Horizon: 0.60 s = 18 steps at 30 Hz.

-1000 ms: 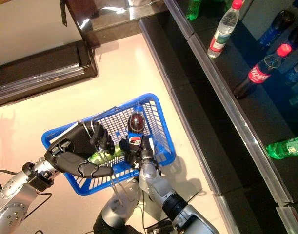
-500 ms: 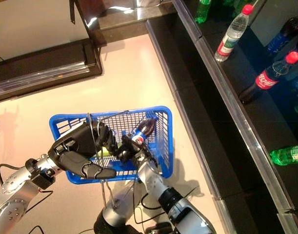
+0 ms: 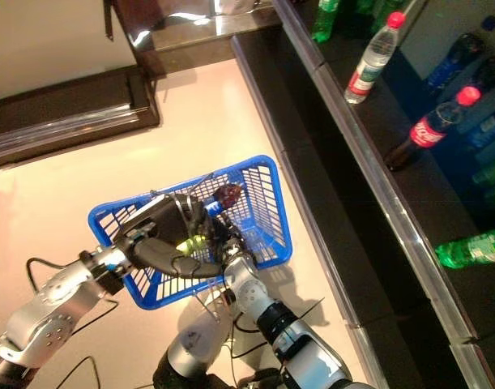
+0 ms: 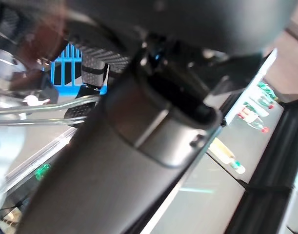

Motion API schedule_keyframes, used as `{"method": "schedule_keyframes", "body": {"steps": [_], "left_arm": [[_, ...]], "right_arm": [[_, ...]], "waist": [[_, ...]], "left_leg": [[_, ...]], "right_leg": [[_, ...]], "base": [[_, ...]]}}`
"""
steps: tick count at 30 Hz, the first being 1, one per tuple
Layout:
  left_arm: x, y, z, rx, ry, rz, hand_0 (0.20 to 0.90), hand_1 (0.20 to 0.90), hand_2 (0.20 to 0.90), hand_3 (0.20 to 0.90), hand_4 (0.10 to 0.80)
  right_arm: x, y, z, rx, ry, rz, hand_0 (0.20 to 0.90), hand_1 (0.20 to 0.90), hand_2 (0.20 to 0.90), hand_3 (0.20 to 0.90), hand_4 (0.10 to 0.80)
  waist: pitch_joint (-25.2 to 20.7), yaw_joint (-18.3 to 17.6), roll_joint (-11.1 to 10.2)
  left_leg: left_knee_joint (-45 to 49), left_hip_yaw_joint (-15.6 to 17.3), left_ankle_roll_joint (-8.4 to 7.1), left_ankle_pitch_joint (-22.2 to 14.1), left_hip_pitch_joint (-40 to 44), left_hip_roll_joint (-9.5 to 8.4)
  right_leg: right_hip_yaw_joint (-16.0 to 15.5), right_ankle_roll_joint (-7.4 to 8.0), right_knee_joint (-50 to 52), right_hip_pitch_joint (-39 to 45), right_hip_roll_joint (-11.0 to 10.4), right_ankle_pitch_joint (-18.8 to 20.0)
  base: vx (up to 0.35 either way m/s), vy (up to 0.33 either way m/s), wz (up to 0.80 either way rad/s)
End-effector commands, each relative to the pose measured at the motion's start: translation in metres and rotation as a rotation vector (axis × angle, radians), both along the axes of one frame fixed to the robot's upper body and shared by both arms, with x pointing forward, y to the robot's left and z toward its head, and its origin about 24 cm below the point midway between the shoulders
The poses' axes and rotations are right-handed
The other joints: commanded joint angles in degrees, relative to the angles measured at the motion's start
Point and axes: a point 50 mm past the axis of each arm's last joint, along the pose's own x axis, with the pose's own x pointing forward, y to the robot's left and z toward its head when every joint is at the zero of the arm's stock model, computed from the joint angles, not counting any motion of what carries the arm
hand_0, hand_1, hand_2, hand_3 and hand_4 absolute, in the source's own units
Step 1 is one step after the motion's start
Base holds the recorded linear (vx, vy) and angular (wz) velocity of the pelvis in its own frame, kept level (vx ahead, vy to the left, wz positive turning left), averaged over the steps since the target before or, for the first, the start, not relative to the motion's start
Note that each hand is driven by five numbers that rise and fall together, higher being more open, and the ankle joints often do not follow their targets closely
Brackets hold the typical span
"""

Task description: Pick up the drink and place into the basket.

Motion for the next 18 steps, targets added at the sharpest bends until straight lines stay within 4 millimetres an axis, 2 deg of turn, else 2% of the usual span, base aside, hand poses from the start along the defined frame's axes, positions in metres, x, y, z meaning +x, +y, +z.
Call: {"method": "schedule_keyframes", "body": {"steps": [1, 5, 6, 8, 11, 13, 14, 15, 18], "left_arm": [[-0.018, -0.037, 0.116, -0.347, -0.592, -0.102, 0.3, 0.3, 0.3, 0.2, 0.1], [-0.011, -0.041, 0.114, -0.396, -0.592, 0.048, 0.3, 0.3, 0.3, 0.2, 0.1], [-0.011, -0.042, 0.115, -0.404, -0.596, 0.065, 0.3, 0.3, 0.3, 0.2, 0.1], [-0.014, -0.026, 0.114, -0.427, -0.603, 0.101, 0.3, 0.3, 0.3, 0.2, 0.1], [-0.029, 0.027, 0.108, -0.466, -0.609, 0.114, 0.3, 0.3, 0.3, 0.2, 0.1], [-0.041, 0.048, 0.103, -0.478, -0.618, 0.113, 0.3, 0.3, 0.3, 0.2, 0.1], [-0.047, 0.057, 0.101, -0.483, -0.626, 0.11, 0.3, 0.3, 0.3, 0.2, 0.1], [-0.047, 0.057, 0.101, -0.483, -0.625, 0.11, 0.3, 0.3, 0.3, 0.2, 0.1], [-0.061, 0.07, 0.1, -0.503, -0.646, 0.097, 0.3, 0.3, 0.3, 0.2, 0.1]], "right_arm": [[-0.007, 0.058, 0.062, 0.022, -0.292, 0.216, 0.9, 0.9, 0.9, 0.9, 0.8], [-0.033, 0.051, 0.055, -0.059, -0.361, 0.318, 0.9, 0.9, 0.9, 0.9, 0.8], [-0.035, 0.048, 0.055, -0.073, -0.373, 0.327, 0.9, 0.9, 0.9, 0.9, 0.8], [-0.04, 0.028, 0.054, -0.104, -0.409, 0.355, 0.9, 0.9, 0.9, 0.9, 0.8], [-0.053, -0.029, 0.048, -0.166, -0.462, 0.328, 0.9, 0.9, 0.9, 0.9, 0.8], [-0.061, -0.05, 0.048, -0.198, -0.483, 0.277, 0.9, 0.9, 0.9, 0.9, 0.8], [-0.064, -0.058, 0.048, -0.208, -0.487, 0.25, 0.9, 0.9, 0.9, 0.9, 0.8], [-0.064, -0.058, 0.048, -0.208, -0.486, 0.251, 0.9, 0.9, 0.9, 0.9, 0.8], [-0.068, -0.081, 0.048, -0.288, -0.488, 0.122, 0.9, 0.9, 0.9, 0.9, 0.8]], "waist": [[-5.5, -4.7, -1.3], [-5.5, -8.7, -2.2], [-5.5, -9.4, -2.1], [-5.7, -10.7, -2.4], [-5.7, -11.2, -2.4], [-5.5, -10.9, -2.9], [-5.5, -10.8, -3.1], [-5.6, -10.9, -3.1], [-5.6, -10.5, -3.8]], "left_leg": [[1.0, 5.7, 2.4, -1.4, 0.3, 0.17], [0.8, 7.8, 2.5, -1.7, 0.8, 1.04], [0.7, 8.1, 2.82, -0.5, 0.2, 1.02], [0.6, 9.0, 2.58, -0.6, 0.0, 1.39], [0.3, 9.8, 2.51, -0.6, -0.3, 1.7], [0.4, 9.8, 2.17, -2.0, 0.4, 1.83], [0.3, 9.8, 2.15, -2.0, 0.5, 1.86], [0.3, 9.8, 2.14, -2.0, 0.6, 1.87], [-0.2, 9.3, 2.16, -2.0, 1.4, 2.08]], "right_leg": [[1.3, -0.84, -2.9, 1.5, 2.0, 6.3], [3.5, -0.35, -2.1, -0.4, 2.0, 6.1], [3.0, -0.79, -2.4, -0.9, 1.9, 7.2], [3.5, -0.79, -2.1, -1.8, 2.1, 6.8], [3.8, -0.57, -1.7, -3.1, 1.9, 6.7], [4.8, -0.06, -1.1, -3.1, 2.2, 5.5], [4.9, -0.12, -1.2, -3.1, 2.5, 5.4], [4.9, -0.13, -1.2, -3.1, 2.5, 5.4], [5.1, -0.52, -1.8, -2.5, 3.5, 5.6]], "base": [[-0.009, 0.055, -0.22], [-0.051, 0.061, -0.27], [-0.115, 0.073, -0.37], [-0.092, 0.05, -0.24], [-0.072, 0.01, -0.16], [0.021, -0.11, -0.14], [0.036, -0.114, -0.04], [-0.016, -0.083, -0.04], [-0.007, -0.113, 0.03]]}}
